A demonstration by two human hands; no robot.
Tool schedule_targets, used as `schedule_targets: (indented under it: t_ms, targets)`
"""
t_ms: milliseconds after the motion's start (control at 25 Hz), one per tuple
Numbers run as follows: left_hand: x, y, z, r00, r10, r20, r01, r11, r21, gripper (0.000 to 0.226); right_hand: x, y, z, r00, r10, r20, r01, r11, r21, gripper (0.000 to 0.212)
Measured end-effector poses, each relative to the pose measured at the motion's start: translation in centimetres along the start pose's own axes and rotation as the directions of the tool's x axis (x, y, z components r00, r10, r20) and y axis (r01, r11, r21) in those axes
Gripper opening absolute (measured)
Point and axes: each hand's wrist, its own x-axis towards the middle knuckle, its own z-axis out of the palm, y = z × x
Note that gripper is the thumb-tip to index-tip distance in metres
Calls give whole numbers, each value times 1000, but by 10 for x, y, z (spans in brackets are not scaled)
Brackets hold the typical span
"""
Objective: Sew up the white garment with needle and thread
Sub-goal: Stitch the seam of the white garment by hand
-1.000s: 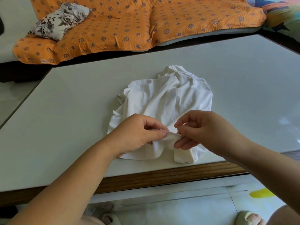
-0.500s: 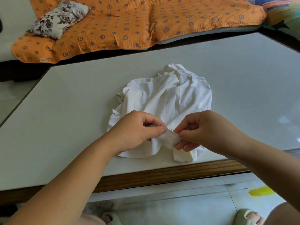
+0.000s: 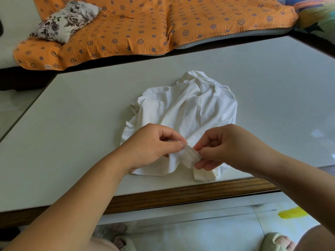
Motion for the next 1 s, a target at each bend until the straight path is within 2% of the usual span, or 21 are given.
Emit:
schedule_targets:
  t_ms: [240, 480, 840, 1000]
  targets:
    - [2, 0, -2, 999, -4, 35, 5, 1000, -21, 11, 0, 1, -2, 1000, -20, 22, 19, 998, 53, 12]
    - [4, -2, 1, 996, -35, 81, 43, 994, -103, 6, 3, 4, 0, 998, -35, 56, 24, 979, 201, 10]
    - [6, -4, 5, 993, -90, 75, 105, 965, -240, 7, 8, 7, 4, 998, -29, -57, 41, 972, 233, 11]
    - [7, -5, 7, 993, -98, 66, 113, 950, -292, 21, 7, 7, 6, 995, -57, -87, 78, 962, 260, 8]
